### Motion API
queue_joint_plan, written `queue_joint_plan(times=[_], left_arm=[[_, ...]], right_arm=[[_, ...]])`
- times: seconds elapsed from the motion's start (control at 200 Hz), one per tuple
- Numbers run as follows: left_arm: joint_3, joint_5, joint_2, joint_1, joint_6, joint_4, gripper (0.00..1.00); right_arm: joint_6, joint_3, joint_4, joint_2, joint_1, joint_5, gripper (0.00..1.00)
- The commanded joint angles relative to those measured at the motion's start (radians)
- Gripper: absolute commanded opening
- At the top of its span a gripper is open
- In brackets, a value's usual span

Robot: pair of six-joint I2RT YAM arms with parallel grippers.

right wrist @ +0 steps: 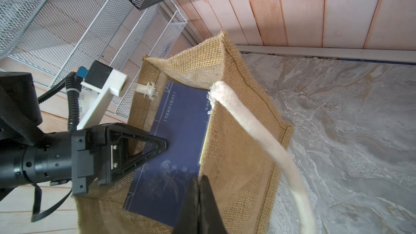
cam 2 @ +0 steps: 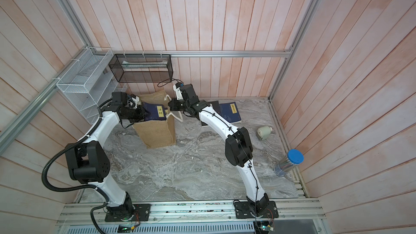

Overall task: Put the books into the canvas bag
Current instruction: Place the book in the canvas bag, then move the book to the center of the board.

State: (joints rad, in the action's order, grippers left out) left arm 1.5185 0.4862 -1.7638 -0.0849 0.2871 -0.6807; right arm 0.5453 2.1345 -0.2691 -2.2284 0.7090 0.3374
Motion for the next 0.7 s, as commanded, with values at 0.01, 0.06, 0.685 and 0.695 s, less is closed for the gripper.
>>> queue_joint_plan(times=[0.01,0.06,0.685,0.695], left_arm=[[0.083,-0.035,0.006,-0.003,-0.025,-0.054,0.39],[0.122,-0.046,0.021,-0.005,-0.039,-0.078,0.43],[0.189,-0.111,0.163,0.294,0.032,0.035,0.46],[0.182,-0.111,0.160,0.311,0.035,0.048,0.46]], right_arm=[[-0.025,-0.010,0.014,0.081,0.004,-0.017,0.00],[-0.028,-0.010,0.010,0.085,0.005,-0.019,0.03],[-0.113,-0.480,0.067,0.408,-0.173,-0.128,0.39],[-0.113,-0.497,0.075,0.418,-0.181,-0.129,0.39]])
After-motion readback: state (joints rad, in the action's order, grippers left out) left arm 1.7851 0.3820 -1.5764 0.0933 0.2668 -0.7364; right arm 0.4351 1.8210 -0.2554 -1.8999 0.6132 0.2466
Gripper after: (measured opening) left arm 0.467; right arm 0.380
